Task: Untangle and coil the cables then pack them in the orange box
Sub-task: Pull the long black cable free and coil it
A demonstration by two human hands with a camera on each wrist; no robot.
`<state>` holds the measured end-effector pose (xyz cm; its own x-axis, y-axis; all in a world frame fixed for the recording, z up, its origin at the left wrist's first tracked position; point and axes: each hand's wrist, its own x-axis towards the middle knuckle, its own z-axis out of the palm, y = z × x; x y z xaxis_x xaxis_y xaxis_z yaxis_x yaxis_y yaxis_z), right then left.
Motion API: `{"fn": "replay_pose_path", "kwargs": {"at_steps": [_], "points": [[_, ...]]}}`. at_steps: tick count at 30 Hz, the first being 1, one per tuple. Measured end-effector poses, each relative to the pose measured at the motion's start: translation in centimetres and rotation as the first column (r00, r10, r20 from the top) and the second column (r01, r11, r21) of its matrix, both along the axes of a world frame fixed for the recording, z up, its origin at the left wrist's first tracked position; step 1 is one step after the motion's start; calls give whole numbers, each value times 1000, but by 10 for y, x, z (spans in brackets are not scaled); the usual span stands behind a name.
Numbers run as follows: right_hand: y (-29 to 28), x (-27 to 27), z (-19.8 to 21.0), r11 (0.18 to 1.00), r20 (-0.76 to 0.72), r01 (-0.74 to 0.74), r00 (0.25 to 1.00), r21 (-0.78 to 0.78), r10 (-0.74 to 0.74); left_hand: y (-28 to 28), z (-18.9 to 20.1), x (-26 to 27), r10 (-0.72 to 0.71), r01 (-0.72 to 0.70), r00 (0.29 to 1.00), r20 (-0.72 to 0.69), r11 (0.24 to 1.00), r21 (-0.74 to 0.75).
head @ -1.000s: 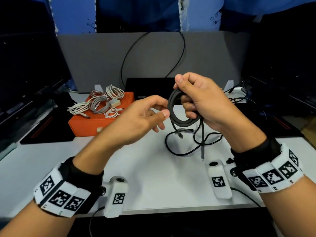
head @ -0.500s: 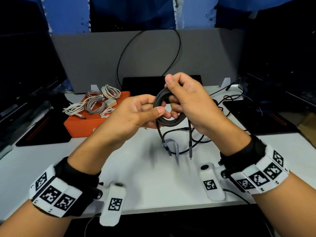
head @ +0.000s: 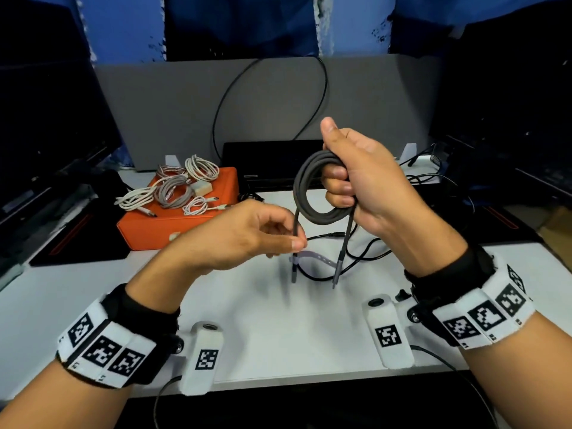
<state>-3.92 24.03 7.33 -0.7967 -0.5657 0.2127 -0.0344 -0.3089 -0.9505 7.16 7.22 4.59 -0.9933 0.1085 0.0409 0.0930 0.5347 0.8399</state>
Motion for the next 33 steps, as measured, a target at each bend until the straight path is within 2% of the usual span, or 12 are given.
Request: {"fn": "replay_pose_path", "kwargs": {"at_steps": [1,3,6,9,11,14,17,19,23,26,29,33], "points": [[2,-1,2,1000,-36,27,999,13,-26,-1,1,0,-2,2,1000,12,999,39],[5,-5,4,993,-151,112,983,24,-108,-2,8,2,38,-39,999,9,969,242],[2,-6,1,978,-283,206,939,-1,-198,-1,16,1,143,-114,990,-6,816,566],[-8,0,-8,981,-268,192,944,-22,-190,10,14,-1,256,-146,965,-61,716,683],[-12,4,-12,986,-184,167,968,-26,-169,18,9,-3,353,-180,926,-134,726,664],[-14,7,-14,988,-56,150,987,-32,-152,25,3,-4,474,-271,819,-323,816,510],[-17,11,-15,992,42,116,993,-42,-114,26,1,-2,488,-352,734,-473,868,350],[-19,15,-15,994,66,91,994,-60,-87,28,3,2,506,-340,698,-506,857,389],[-19,21,-12,992,8,99,995,-79,-99,36,1,6,548,-324,613,-569,832,451],[-17,23,-10,990,-14,110,994,-82,-112,37,-5,5,509,-417,536,-673,853,313],[-15,23,-9,990,-22,123,992,-75,-125,37,-4,5,487,-510,531,-693,837,198],[-16,25,-7,982,-116,172,977,-74,-180,45,5,12,568,-373,535,-625,823,428]]}}
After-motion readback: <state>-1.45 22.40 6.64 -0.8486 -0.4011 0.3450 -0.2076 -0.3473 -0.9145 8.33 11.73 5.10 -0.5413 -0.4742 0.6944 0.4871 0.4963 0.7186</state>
